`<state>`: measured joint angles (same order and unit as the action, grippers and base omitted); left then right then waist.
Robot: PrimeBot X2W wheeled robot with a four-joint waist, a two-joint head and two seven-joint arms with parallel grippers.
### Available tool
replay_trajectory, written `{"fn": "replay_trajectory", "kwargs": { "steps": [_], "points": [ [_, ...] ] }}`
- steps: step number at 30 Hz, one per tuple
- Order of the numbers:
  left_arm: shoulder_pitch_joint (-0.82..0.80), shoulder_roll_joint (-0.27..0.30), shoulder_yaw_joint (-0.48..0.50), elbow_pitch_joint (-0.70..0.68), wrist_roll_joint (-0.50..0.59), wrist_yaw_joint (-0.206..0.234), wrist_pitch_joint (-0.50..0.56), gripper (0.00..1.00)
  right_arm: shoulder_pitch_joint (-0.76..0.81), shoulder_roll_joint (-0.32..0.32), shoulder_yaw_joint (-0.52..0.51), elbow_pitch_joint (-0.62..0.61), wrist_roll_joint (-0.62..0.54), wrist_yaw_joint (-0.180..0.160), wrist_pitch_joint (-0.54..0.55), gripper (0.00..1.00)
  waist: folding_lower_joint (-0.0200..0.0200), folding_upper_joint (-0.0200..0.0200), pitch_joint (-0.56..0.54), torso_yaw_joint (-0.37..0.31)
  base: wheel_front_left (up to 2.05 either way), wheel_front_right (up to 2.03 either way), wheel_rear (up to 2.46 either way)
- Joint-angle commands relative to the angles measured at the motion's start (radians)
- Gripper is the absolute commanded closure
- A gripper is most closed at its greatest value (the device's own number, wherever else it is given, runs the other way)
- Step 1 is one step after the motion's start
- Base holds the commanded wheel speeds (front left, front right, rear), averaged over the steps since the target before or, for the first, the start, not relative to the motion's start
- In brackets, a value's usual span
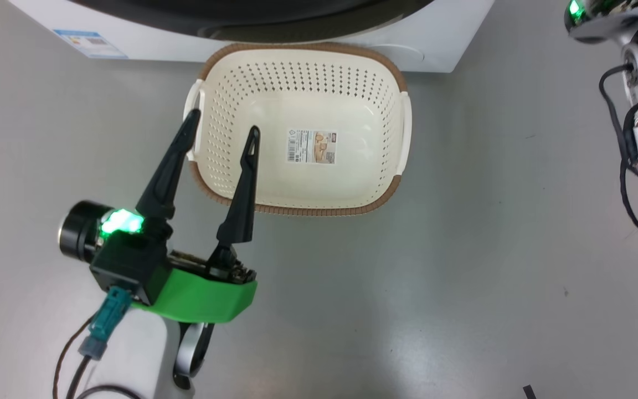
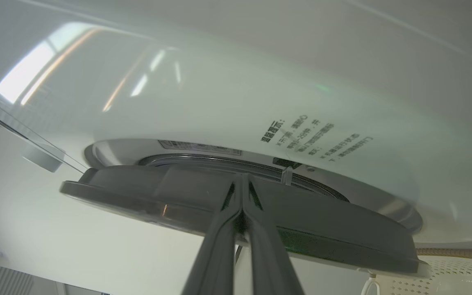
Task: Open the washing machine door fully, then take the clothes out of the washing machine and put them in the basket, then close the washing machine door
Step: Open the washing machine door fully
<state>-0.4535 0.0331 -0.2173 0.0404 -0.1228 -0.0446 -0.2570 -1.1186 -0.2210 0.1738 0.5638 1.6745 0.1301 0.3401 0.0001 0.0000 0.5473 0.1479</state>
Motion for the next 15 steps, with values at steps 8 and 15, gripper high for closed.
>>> {"fn": "replay_trajectory", "kwargs": {
  "steps": [8, 15],
  "points": [
    [-0.028, 0.017, 0.040, -0.030, 0.007, -0.002, -0.005, 0.00, -0.068, 0.016, -0.004, 0.006, 0.023, 0.001, 0.073, 1.00, -0.0001, 0.0000, 0.032, 0.014, 0.00, 0.00, 0.00],
    [-0.028, 0.017, 0.035, -0.039, -0.010, 0.006, -0.005, 0.00, -0.122, 0.015, -0.003, 0.039, 0.012, 0.001, 0.110, 1.00, -0.0001, 0.0000, 0.058, 0.027, 0.00, 0.00, 0.00]
  ]
}}
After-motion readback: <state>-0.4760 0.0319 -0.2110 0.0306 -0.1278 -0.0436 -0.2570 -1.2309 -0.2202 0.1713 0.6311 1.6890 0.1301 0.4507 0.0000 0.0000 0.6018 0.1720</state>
